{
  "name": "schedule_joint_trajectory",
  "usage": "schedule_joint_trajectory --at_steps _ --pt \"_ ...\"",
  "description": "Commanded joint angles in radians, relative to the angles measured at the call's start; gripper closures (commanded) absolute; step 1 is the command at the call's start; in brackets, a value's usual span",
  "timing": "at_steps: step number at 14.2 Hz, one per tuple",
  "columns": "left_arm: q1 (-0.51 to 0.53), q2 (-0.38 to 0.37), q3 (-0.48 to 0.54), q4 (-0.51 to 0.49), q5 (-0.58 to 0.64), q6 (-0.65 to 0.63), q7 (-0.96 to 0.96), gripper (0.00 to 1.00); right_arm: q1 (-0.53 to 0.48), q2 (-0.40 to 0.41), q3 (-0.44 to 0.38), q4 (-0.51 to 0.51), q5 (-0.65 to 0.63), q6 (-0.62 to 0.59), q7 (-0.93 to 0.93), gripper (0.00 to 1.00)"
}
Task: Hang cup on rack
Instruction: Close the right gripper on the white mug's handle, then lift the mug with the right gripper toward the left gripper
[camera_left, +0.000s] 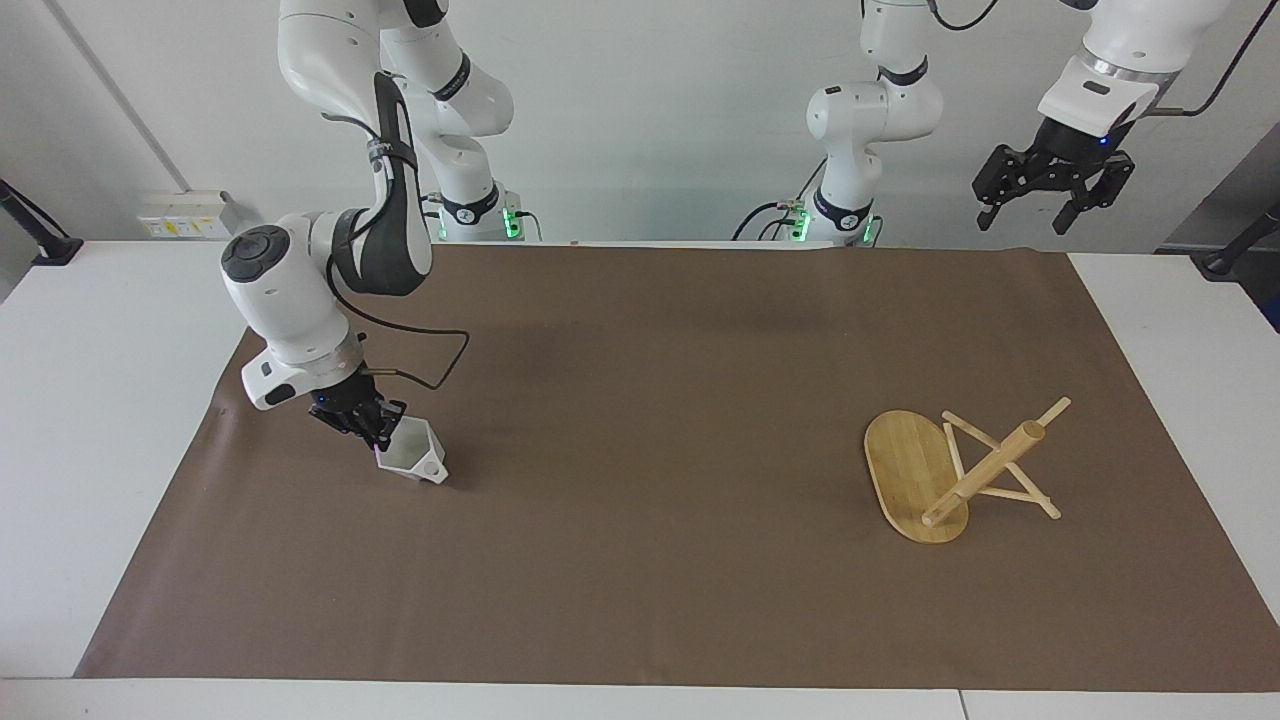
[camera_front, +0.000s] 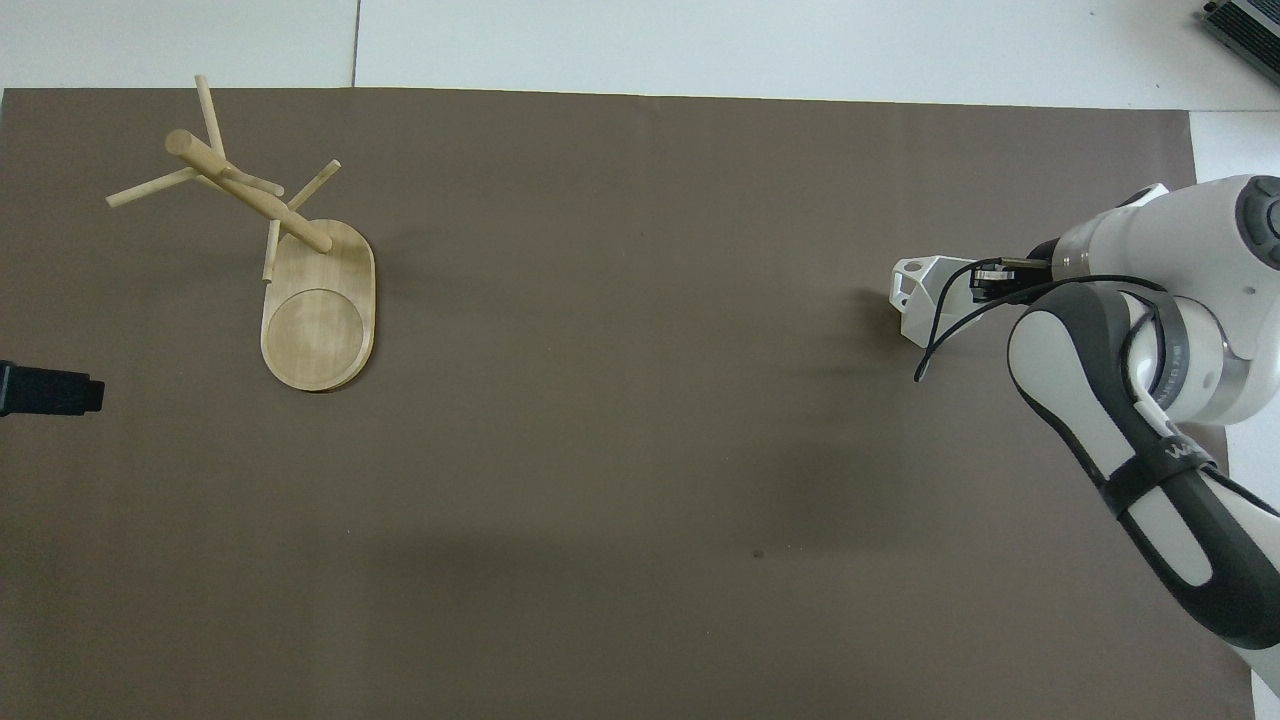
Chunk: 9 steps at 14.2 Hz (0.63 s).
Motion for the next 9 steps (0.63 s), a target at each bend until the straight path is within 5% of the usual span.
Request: schedule_joint_trajectory --at_steps 1,5,9 --pt "0.000 0.001 -0.001 -0.012 -0.008 0.001 0.000 0.00 -0.008 -0.009 0.014 0.028 0.015 -0.044 0.012 0.95" --pt "0.016 -0.012 -0.001 -0.033 -0.002 -0.024 -0.037 0.00 -0.010 -0.009 0.133 0.191 0.015 -0.180 0.005 0.98" --pt "0.016 -0.018 -0.002 -0.033 -0.048 -0.102 -0.240 0.00 -0.011 -0.007 0.289 0.248 0.220 -0.042 0.001 0.99"
